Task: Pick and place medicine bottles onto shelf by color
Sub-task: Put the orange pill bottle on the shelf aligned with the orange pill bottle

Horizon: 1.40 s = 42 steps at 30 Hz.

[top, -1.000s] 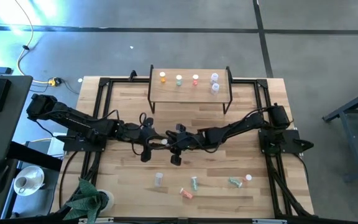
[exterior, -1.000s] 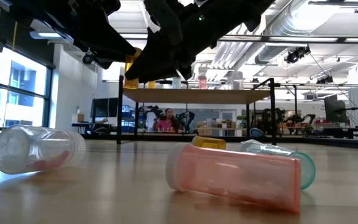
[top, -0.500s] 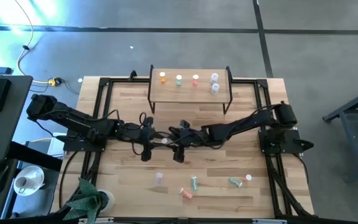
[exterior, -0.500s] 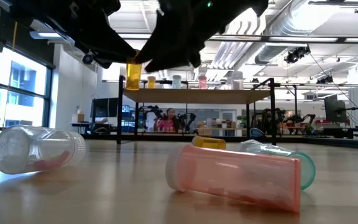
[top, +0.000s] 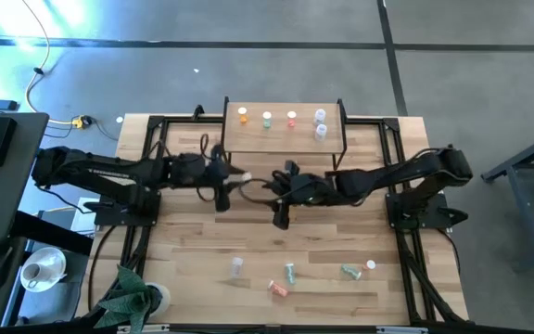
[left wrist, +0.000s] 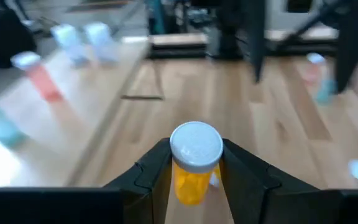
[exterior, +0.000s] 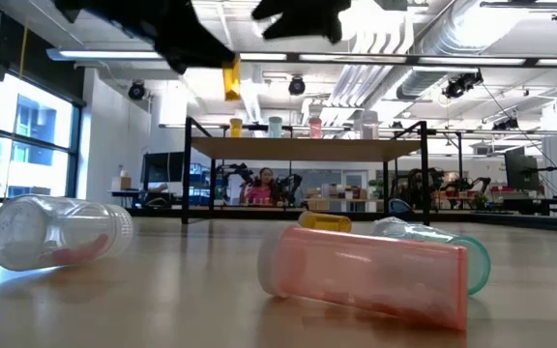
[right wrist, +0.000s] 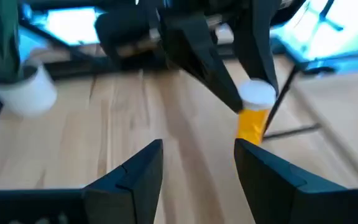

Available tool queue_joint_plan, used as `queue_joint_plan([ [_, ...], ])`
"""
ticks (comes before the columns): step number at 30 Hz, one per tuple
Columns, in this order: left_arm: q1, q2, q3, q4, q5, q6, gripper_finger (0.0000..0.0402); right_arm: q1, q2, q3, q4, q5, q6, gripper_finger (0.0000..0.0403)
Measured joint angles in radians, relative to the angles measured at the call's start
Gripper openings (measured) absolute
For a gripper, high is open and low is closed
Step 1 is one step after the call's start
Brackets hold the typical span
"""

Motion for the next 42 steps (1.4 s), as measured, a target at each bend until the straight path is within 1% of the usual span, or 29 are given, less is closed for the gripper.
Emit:
queue_joint_plan([
  [5,0.121,-0.006,0.060,-0.063,0.000,0.047,0.0115,-0.001,-0.085,0.000,-0.041,0.070,-0.002,0.0188],
  [9,0.229,0.012,0.104,-0.055,0.006,0.066,0.0115,-0.001,-0.125,0.000,-0.068,0.077,-0.002,0.0188],
  [11,0.288,0.020,0.109,-0.073,0.033,0.065,0.0115,-0.001,-0.130,0.000,-0.080,0.078,-0.002,0.0188],
  [15,0.401,0.042,0.118,-0.054,0.137,0.009,0.0115,-0.001,-0.130,0.000,-0.095,0.078,-0.002,0.0188],
  [18,0.458,0.079,0.116,-0.056,0.171,-0.021,0.0115,-0.001,-0.130,0.000,-0.112,0.078,-0.002,0.0188],
  [23,0.496,0.149,0.116,-0.029,0.193,-0.021,0.0115,-0.001,-0.130,0.000,-0.125,0.083,-0.001,0.0188],
  [29,0.516,0.203,0.116,-0.004,0.181,-0.024,0.0115,-0.001,-0.130,0.000,-0.131,0.093,-0.002,0.0188],
  [35,0.528,0.208,0.117,-0.010,0.177,-0.032,0.0115,-0.001,-0.129,0.000,-0.139,0.100,-0.001,0.0188],
  [39,0.528,0.204,0.117,-0.020,0.145,-0.037,0.0115,-0.001,-0.129,0.000,-0.142,0.100,-0.001,0.0188],
  [42,0.528,0.203,0.117,-0.032,0.153,-0.054,0.0115,-0.001,-0.129,0.000,-0.142,0.100,-0.001,0.0188],
])
